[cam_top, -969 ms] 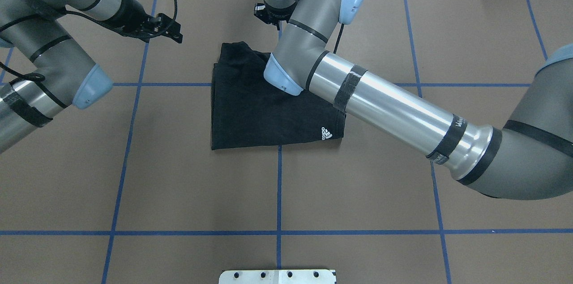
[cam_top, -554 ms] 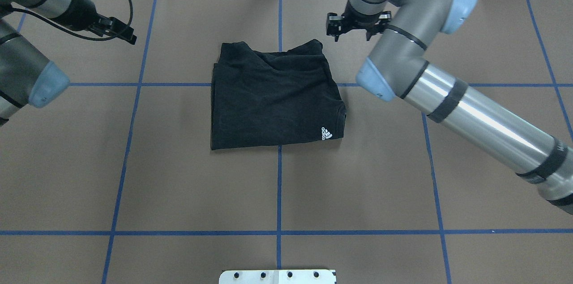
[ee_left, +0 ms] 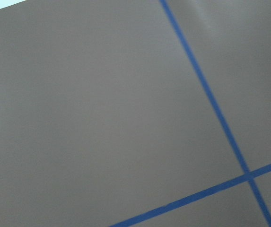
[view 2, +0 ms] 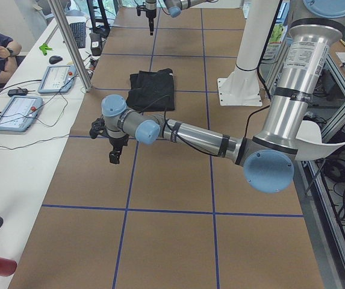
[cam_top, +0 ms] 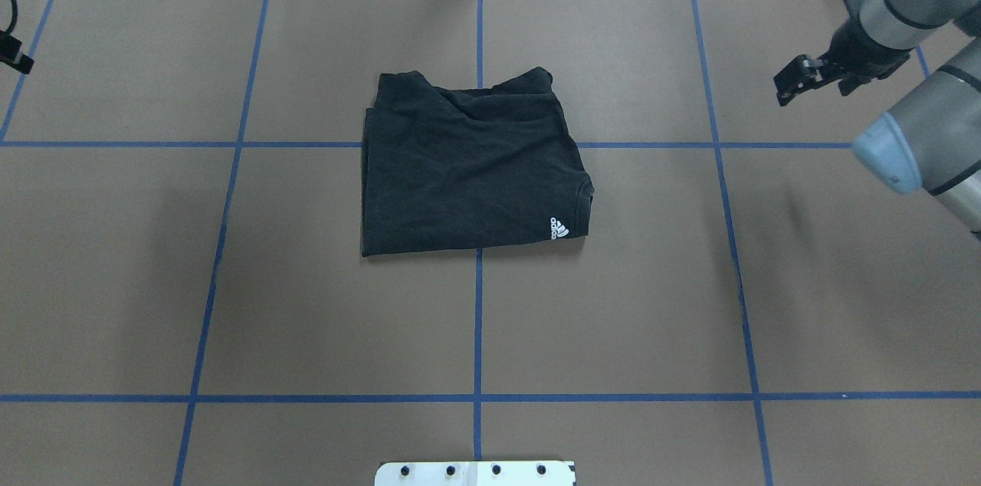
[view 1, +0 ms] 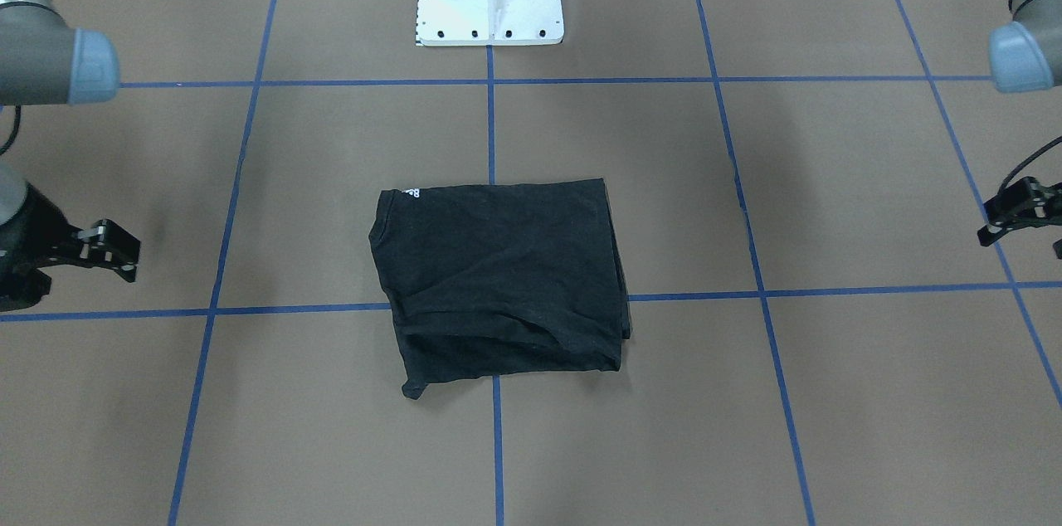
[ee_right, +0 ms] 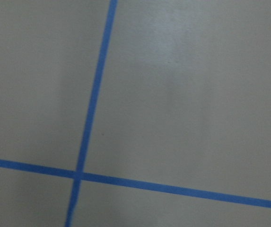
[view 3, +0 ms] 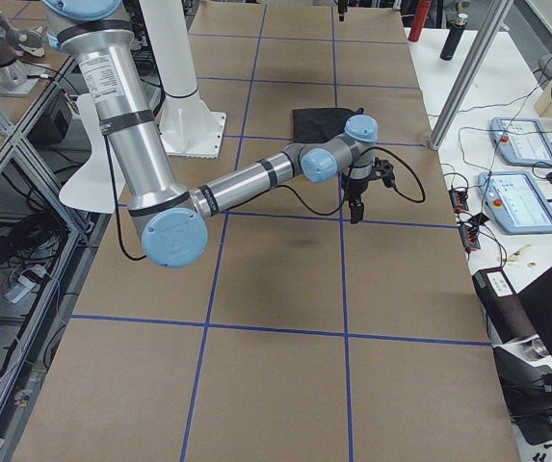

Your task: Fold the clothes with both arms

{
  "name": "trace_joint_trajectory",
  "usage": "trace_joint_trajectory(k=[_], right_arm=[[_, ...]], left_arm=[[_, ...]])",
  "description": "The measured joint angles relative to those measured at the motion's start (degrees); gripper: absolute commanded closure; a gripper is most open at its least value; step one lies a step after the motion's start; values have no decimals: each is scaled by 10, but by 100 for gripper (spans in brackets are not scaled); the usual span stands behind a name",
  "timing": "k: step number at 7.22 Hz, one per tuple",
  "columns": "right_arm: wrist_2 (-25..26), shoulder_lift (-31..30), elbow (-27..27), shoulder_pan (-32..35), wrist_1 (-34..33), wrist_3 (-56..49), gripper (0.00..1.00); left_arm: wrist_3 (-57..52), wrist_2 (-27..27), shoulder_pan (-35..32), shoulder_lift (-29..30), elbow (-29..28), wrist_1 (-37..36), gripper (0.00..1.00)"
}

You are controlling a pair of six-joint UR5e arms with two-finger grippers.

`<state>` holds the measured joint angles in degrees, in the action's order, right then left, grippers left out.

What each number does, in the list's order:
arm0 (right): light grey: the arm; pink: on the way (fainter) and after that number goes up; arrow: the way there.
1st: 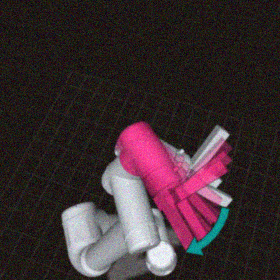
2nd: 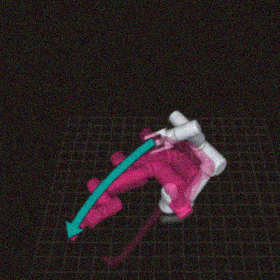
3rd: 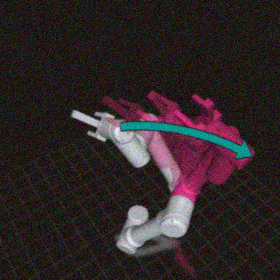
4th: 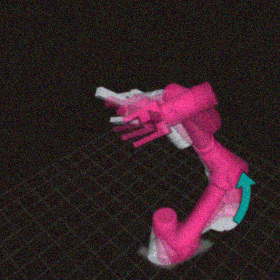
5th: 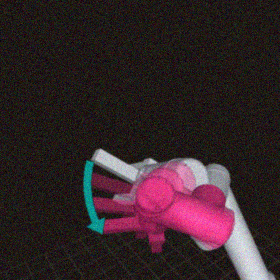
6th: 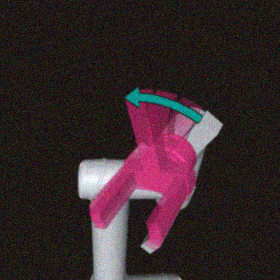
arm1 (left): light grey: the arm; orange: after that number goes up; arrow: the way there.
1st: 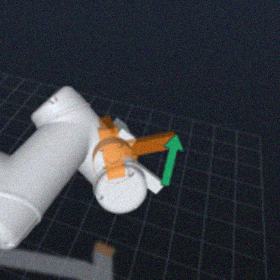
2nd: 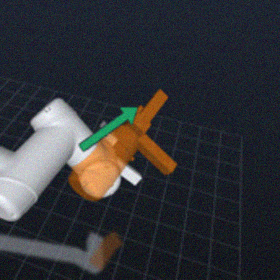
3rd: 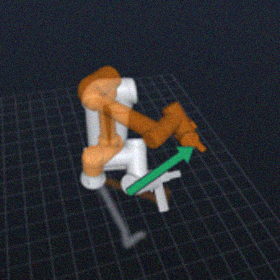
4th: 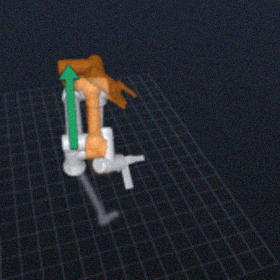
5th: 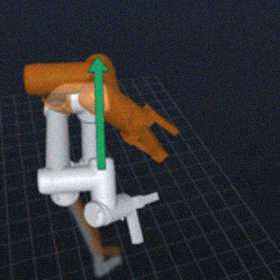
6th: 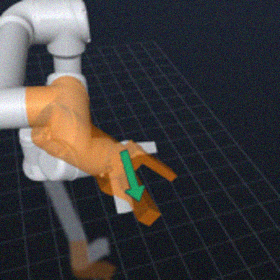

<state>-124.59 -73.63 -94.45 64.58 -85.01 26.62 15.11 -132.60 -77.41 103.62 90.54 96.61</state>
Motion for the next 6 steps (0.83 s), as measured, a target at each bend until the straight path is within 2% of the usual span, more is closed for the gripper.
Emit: trace_joint_trajectory(k=[1,3,6], right_arm=[[-20,-34,-2,37,-1,-47,1],[-47,-94,0,111,-5,-150,0],[-68,-179,4,204,-5,-273,0]], left_arm=[[-12,2,-14,-2,11,-57,0],[-80,4,-42,-9,15,-123,0],[-165,0,-94,-53,28,-160,0]])
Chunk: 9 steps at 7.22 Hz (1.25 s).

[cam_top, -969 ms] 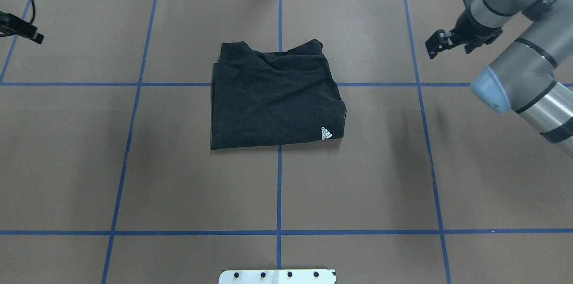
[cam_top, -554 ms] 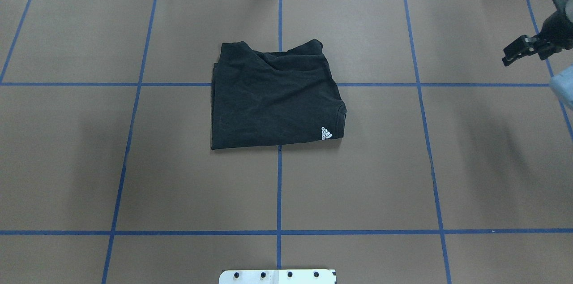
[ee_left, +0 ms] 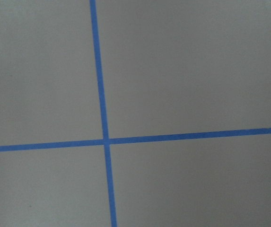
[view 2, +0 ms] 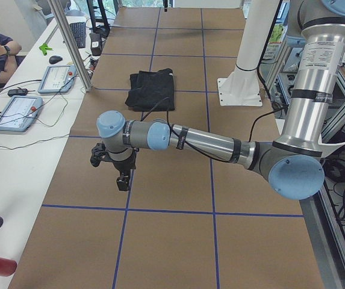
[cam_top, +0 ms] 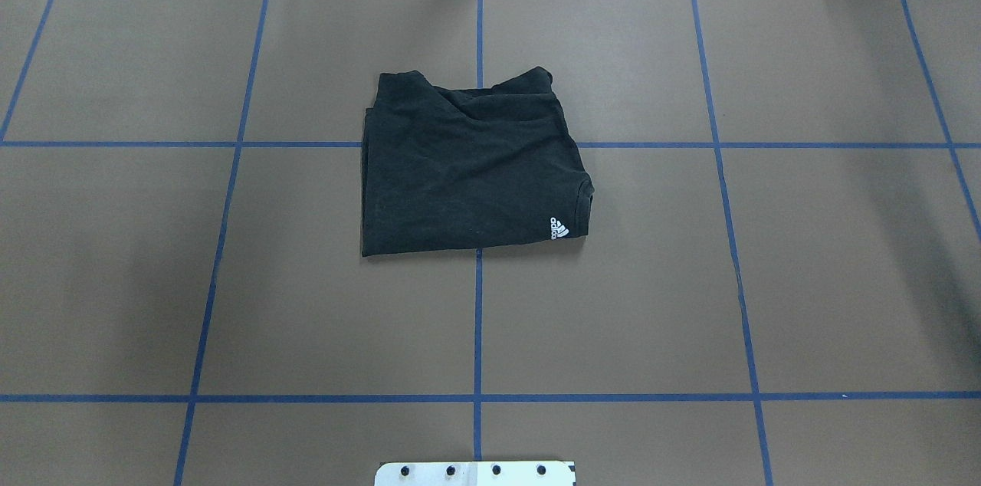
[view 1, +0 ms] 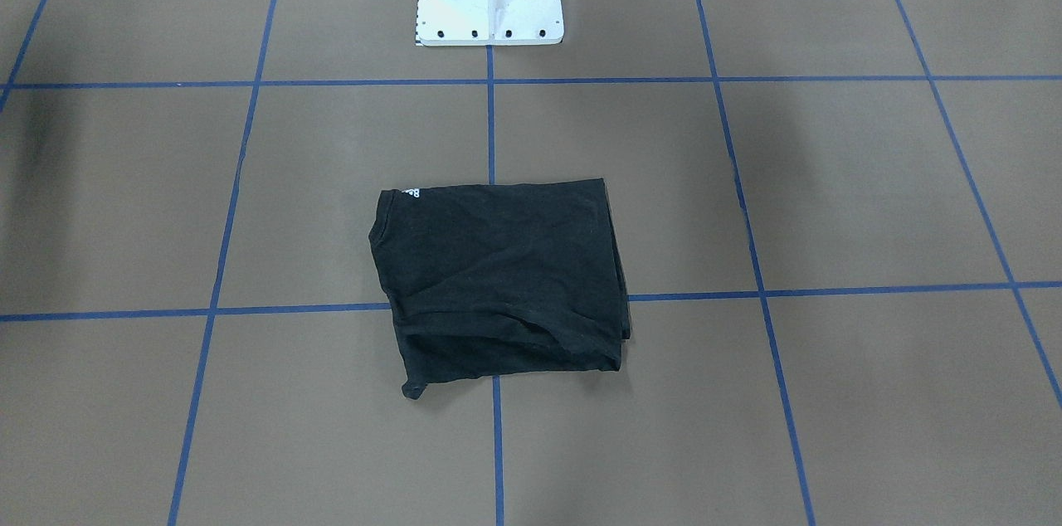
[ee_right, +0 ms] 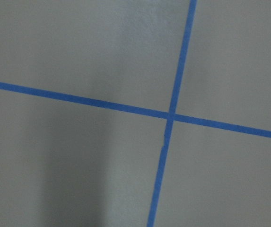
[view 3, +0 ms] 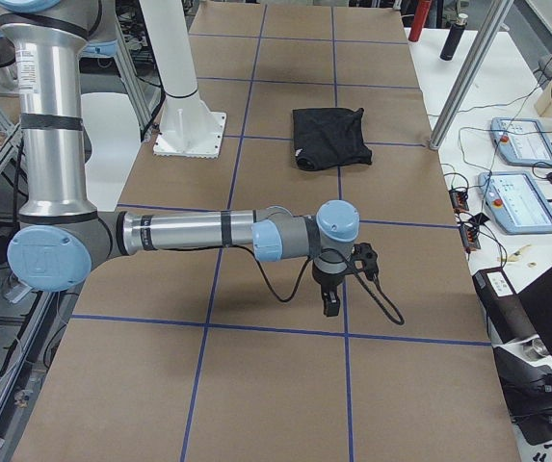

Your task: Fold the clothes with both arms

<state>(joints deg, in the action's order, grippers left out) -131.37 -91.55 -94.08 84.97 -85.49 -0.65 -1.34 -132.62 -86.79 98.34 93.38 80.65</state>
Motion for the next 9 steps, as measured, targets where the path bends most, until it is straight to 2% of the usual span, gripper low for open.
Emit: trace_joint_trajectory(k=[3,9], right_arm=[[-7,-55,-1,48,5,-47,0],[-12,-67,-7,53,8,-51,0]], left_arm=[[-24,-5,-35,-68,48,20,0],[-22,1,-31,-76,64,31,0]])
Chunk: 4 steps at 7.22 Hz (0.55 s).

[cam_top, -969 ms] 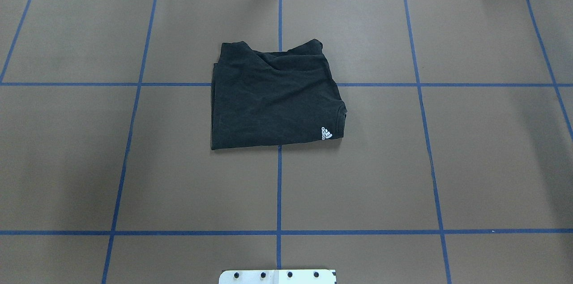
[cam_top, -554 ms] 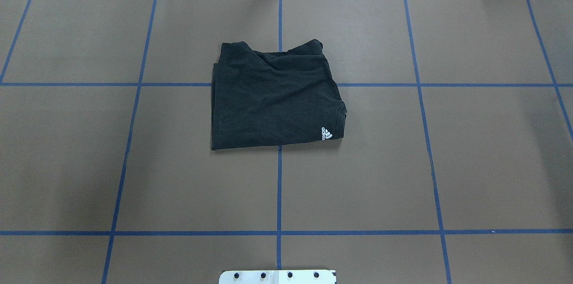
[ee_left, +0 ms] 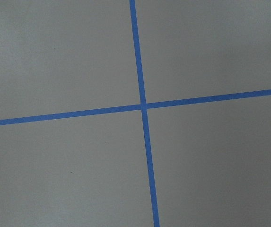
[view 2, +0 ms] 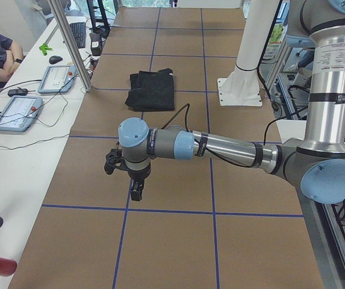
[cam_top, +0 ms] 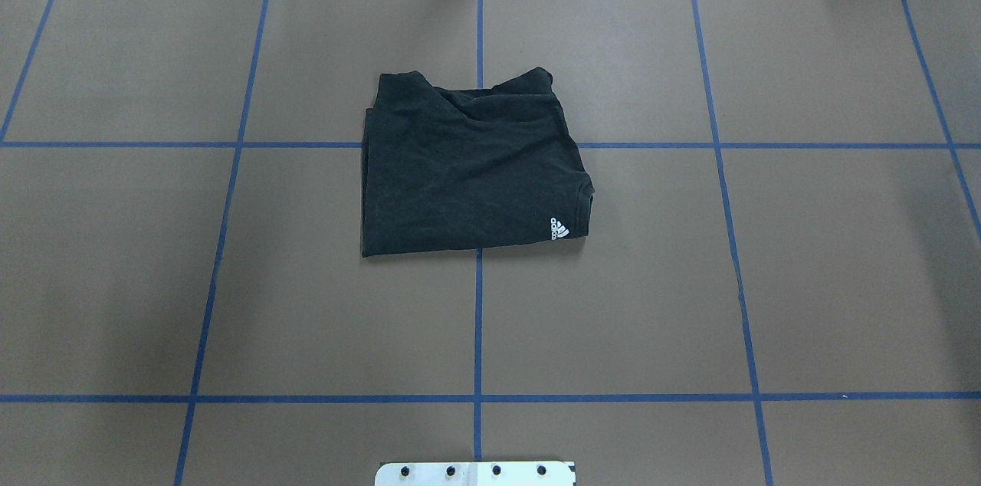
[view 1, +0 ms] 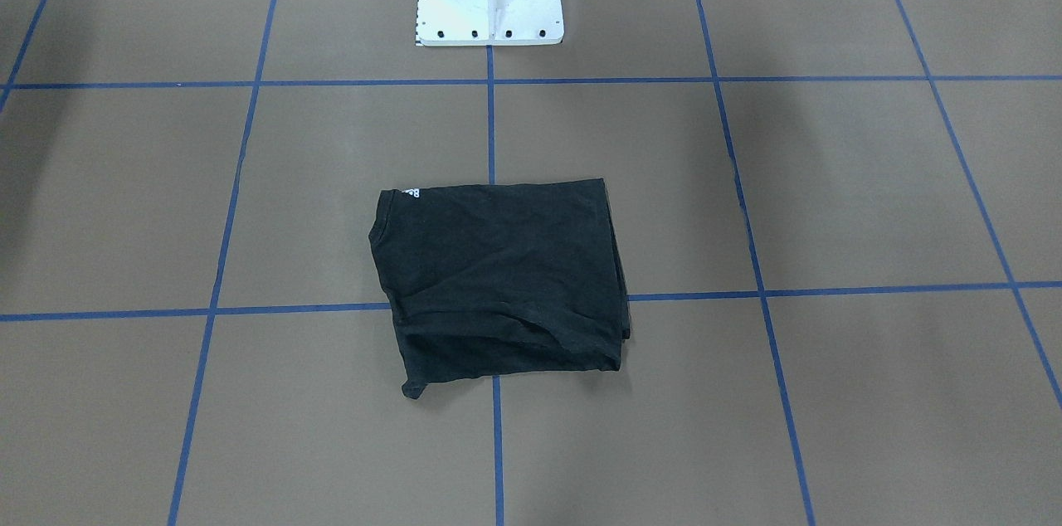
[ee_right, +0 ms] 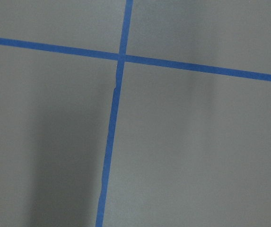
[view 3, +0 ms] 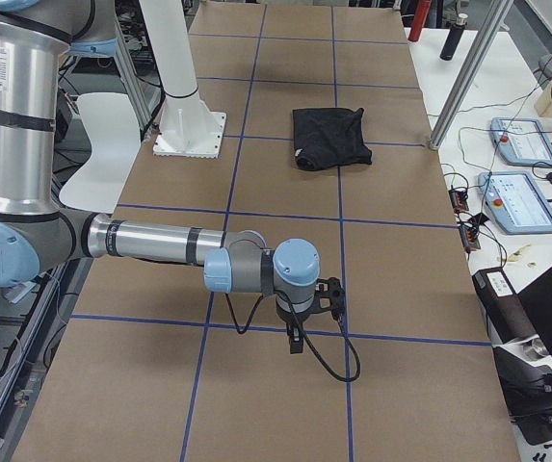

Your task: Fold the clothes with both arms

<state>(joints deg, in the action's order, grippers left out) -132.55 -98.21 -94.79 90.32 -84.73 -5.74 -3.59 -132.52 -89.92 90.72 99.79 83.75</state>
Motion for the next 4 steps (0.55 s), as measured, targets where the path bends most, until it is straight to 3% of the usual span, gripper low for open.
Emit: trace_joint_trajectory(k=[4], right_arm=[[-2,-3,-13,0,0,25,0]], left_arm=[[2,0,1,-1,1,0,0]])
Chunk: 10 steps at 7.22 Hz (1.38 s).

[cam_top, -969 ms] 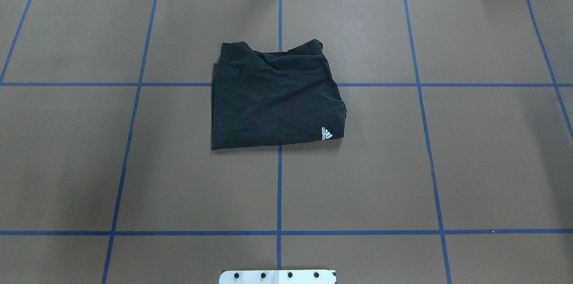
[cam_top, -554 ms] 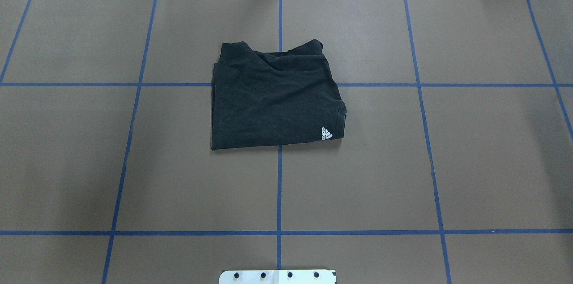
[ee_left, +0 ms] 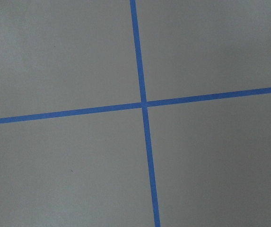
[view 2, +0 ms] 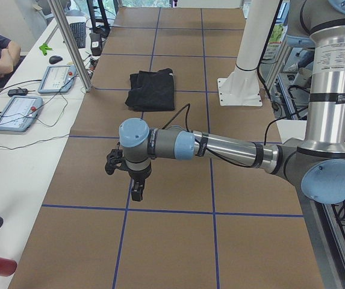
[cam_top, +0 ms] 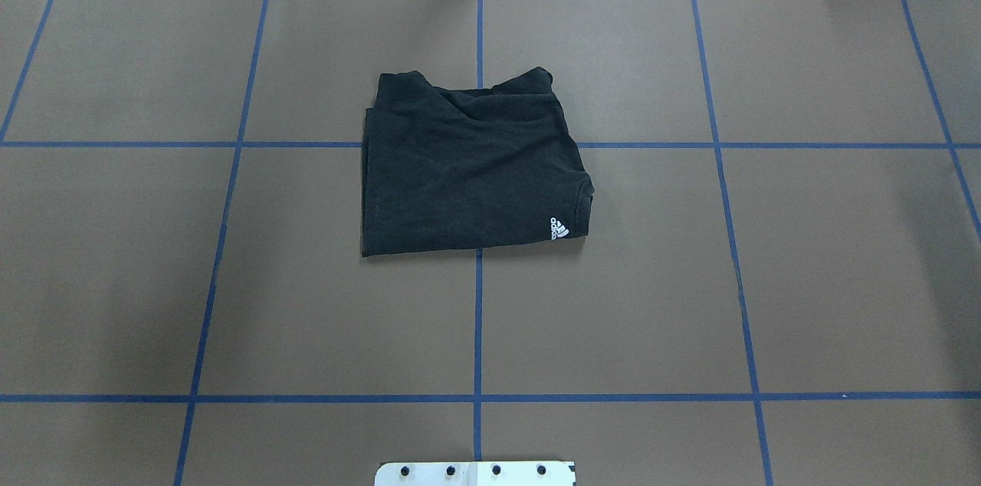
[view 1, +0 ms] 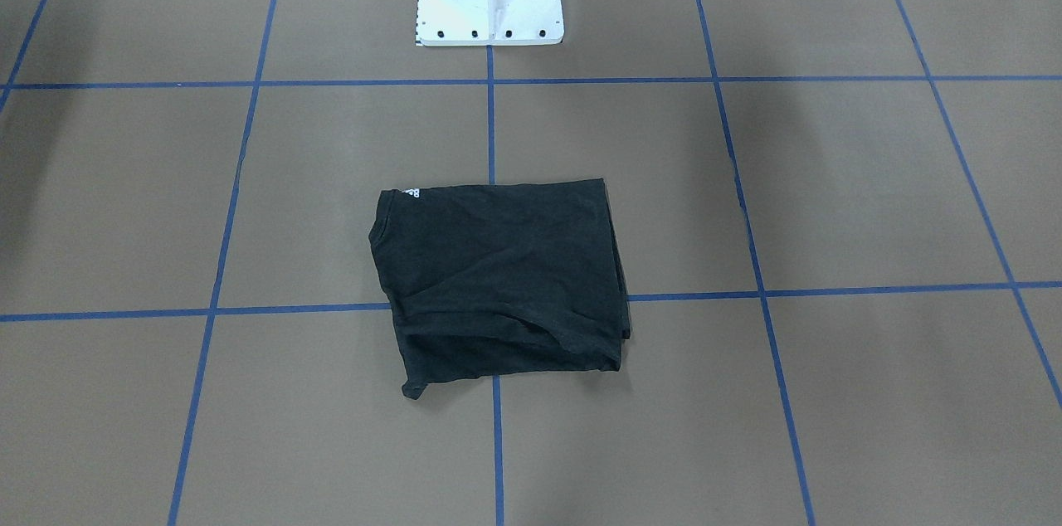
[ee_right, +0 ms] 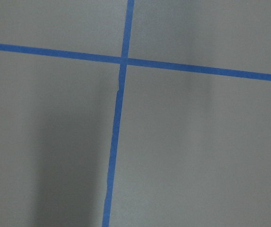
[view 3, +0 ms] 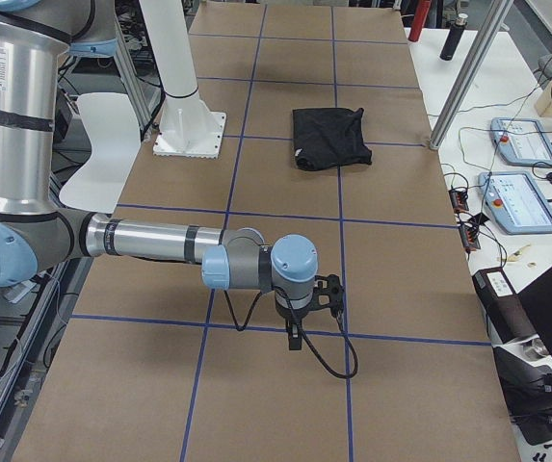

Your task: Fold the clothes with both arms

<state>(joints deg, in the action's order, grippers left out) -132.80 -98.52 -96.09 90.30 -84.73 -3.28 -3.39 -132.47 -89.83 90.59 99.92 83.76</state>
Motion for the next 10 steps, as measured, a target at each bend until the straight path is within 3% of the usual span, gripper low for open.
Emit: trace_joint_trajectory(k=[10], right_arm=[[-7,-2,-8,0,0,21,0]], left_arm=[[0,-5,0,-3,0,-1,0]])
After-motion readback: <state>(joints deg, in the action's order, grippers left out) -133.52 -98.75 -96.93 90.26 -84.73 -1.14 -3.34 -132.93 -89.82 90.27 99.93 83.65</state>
